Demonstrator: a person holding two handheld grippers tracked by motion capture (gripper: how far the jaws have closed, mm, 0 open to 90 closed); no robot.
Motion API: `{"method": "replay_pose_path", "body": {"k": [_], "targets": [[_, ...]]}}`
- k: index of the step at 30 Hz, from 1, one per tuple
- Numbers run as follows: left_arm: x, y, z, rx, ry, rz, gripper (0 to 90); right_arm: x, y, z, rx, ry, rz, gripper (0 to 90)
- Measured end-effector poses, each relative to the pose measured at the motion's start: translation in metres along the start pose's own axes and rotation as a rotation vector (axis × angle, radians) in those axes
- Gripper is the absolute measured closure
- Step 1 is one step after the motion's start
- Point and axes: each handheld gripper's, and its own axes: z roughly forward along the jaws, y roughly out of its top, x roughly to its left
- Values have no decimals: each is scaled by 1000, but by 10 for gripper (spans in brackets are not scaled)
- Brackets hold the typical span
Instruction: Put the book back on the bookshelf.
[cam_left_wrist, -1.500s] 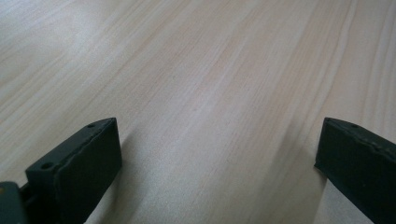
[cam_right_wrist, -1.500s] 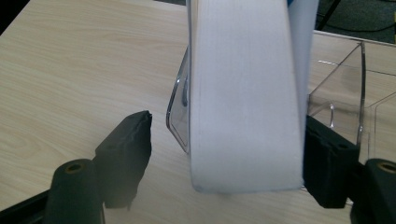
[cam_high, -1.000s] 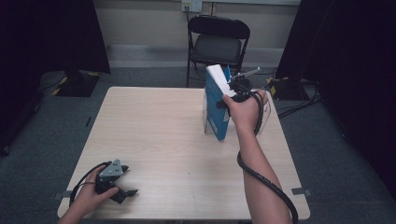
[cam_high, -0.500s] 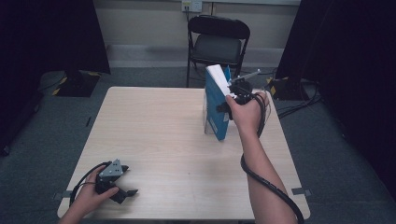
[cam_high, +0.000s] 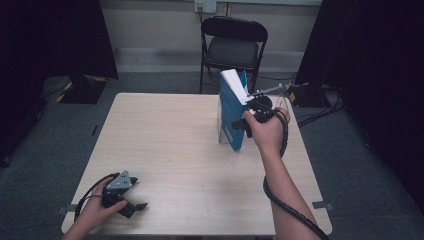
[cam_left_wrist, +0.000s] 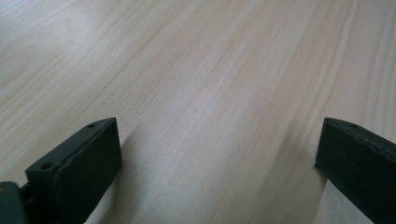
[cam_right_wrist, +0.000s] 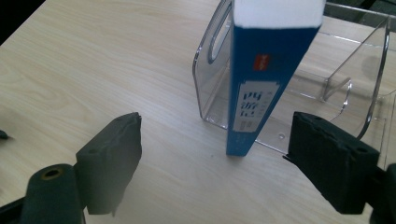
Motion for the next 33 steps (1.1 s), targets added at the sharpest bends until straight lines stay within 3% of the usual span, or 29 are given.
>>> {"method": "replay_pose_path", "body": {"k": [14, 17, 23, 27, 33], "targets": [[0, 0, 0, -5, 4, -1, 0, 1, -20, 9, 0, 76, -39, 174], [0, 0, 0, -5, 4, -1, 0, 0, -25, 10, 1, 73, -71, 174], [0, 0, 0, -5, 4, -1, 0, -3, -39, 12, 14, 104, -58, 174], [-1, 0, 1, -7, -1, -13, 0, -6, -49, 13, 25, 98, -77, 174], [-1, 0, 1, -5, -2, -14, 0, -9, -61, 16, 25, 125, -87, 174]]}}
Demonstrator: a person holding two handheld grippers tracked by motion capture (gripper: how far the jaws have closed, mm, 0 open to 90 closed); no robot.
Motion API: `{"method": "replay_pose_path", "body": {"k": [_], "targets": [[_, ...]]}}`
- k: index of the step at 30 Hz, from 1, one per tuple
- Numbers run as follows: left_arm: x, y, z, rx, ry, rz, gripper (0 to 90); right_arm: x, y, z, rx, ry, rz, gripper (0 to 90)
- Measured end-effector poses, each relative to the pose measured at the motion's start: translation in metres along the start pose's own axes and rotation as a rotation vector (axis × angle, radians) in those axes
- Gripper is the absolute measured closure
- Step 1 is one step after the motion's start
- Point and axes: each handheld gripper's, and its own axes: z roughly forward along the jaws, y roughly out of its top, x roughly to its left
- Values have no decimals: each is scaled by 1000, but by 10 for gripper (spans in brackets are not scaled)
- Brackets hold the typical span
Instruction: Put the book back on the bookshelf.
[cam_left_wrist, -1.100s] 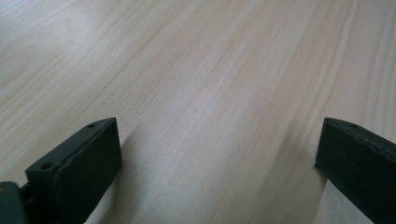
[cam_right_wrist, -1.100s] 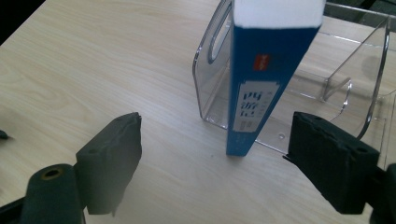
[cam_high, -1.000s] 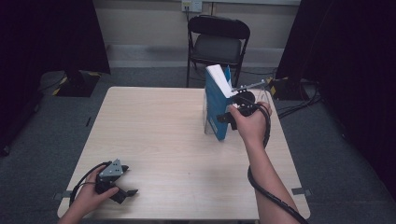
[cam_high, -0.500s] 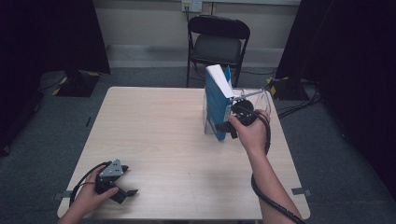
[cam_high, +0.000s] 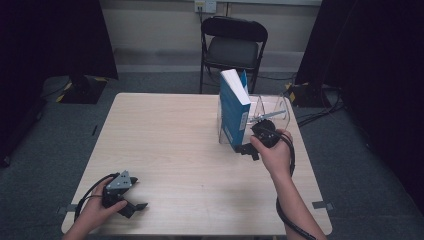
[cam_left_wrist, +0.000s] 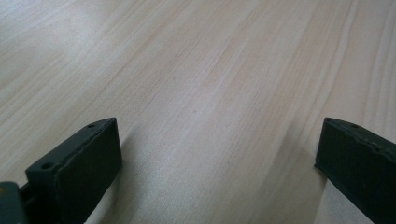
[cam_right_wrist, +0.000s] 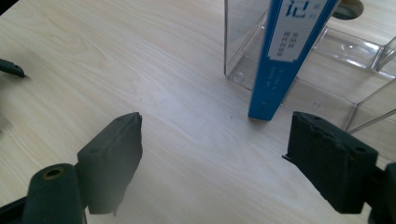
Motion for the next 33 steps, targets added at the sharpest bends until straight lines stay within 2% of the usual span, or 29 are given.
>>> {"method": "replay_pose_path", "body": {"k": [2, 7, 9, 11, 12, 18, 19, 24, 25, 27, 28, 33], "targets": [[0, 0, 0, 0, 0, 0, 0, -2, -4, 2, -8, 0, -15, 174], [0, 0, 0, 0, 1, 1, 0, -3, -13, 3, 1, 12, -8, 175], [0, 0, 0, 0, 0, 0, 0, -4, -17, 4, 1, 10, -26, 174], [0, 0, 0, 0, 0, 0, 0, -4, -20, 4, 11, 11, -22, 175], [0, 0, 0, 0, 0, 0, 0, -5, -23, 5, 8, 15, -39, 175], [0, 0, 0, 0, 0, 0, 0, -9, -35, 7, 28, 27, -51, 175], [0, 0, 0, 0, 0, 0, 0, -9, -38, 7, 34, 23, -39, 175], [0, 0, 0, 0, 1, 0, 0, -14, -50, 10, 40, 22, -54, 178], [0, 0, 0, 0, 0, 0, 0, -14, -52, 10, 50, 24, -36, 178], [0, 0, 0, 0, 1, 1, 0, -17, -56, 11, 36, 31, -46, 178], [0, 0, 0, 0, 1, 0, 0, -17, -58, 11, 44, 33, -29, 178], [0, 0, 0, 0, 0, 0, 0, -21, -68, 13, 37, 26, -44, 182]]}}
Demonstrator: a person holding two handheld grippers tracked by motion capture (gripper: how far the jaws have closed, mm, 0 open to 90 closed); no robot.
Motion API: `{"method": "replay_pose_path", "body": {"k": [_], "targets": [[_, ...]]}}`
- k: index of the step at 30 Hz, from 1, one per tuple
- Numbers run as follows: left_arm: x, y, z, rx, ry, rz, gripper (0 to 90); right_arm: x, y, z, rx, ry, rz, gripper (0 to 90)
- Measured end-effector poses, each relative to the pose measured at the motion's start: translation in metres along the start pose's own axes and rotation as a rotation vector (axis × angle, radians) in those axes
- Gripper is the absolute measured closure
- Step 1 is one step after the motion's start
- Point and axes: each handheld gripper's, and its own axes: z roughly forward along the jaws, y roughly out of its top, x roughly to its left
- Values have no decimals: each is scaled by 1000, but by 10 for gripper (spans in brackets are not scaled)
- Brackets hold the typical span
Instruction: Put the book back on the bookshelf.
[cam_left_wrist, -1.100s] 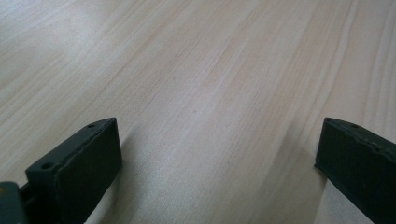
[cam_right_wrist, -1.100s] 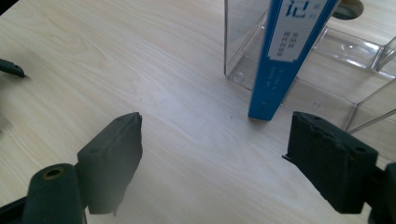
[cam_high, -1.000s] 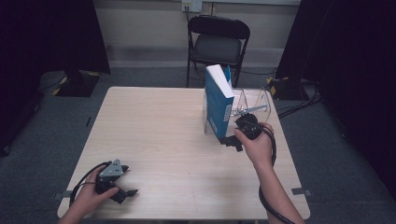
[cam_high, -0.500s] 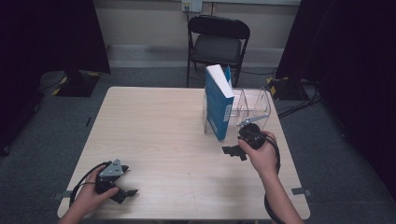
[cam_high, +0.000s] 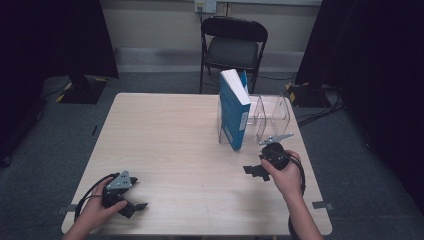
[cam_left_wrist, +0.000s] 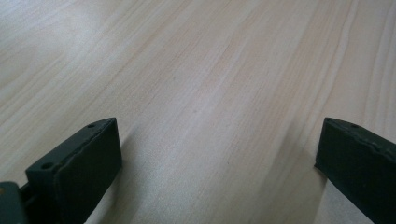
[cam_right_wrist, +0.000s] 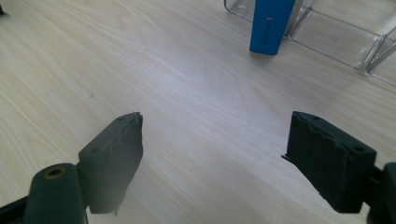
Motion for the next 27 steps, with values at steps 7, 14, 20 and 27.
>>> {"method": "replay_pose_path", "body": {"k": [7, 14, 20, 27], "targets": [[0, 0, 0, 0, 0, 0, 0, -5, -17, 6, 17, 8, 10, 183], [0, 0, 0, -1, 0, 0, 0, -10, -36, 12, 28, -1, 21, 188], [0, 0, 0, -1, 0, 0, 0, -14, -52, 20, 44, -14, 21, 188], [0, 0, 0, -1, 0, 0, 0, -17, -65, 26, 43, -30, 28, 189]]}}
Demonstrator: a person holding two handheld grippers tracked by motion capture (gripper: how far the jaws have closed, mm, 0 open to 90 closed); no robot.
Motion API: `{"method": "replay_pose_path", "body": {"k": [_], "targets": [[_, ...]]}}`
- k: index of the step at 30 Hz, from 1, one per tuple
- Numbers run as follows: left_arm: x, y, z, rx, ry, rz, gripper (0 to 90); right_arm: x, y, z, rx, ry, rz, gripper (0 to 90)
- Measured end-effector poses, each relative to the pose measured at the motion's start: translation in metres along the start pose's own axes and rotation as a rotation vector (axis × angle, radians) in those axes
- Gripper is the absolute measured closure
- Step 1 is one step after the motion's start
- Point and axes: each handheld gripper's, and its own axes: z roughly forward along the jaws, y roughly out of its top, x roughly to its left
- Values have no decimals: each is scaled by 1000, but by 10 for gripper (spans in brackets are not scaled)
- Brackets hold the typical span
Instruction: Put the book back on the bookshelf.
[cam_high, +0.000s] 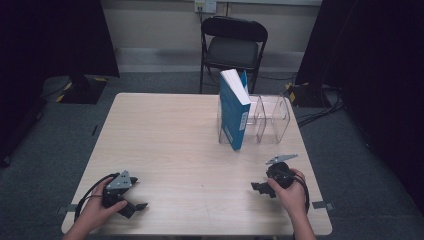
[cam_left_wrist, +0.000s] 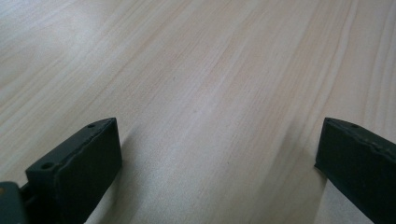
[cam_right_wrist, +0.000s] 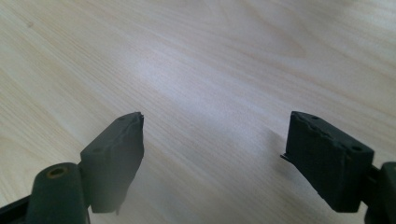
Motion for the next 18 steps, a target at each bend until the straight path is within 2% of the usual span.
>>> {"method": "replay_pose_path", "body": {"k": [5, 10, 13, 17, 18], "targets": [[0, 0, 0, 0, 0, 0, 0, -3, -11, 5, -4, -24, -13, 184], [0, 0, 0, 0, 0, 0, 0, -2, -20, 7, -72, -49, -32, 174], [0, 0, 0, 0, 0, 0, 0, 1, -26, 10, -102, -87, -97, 161], [0, 0, 0, 0, 0, 0, 0, 0, -35, 14, -199, -85, -89, 128], [0, 0, 0, 0, 0, 0, 0, 0, -36, 14, -202, -79, -95, 129]]}}
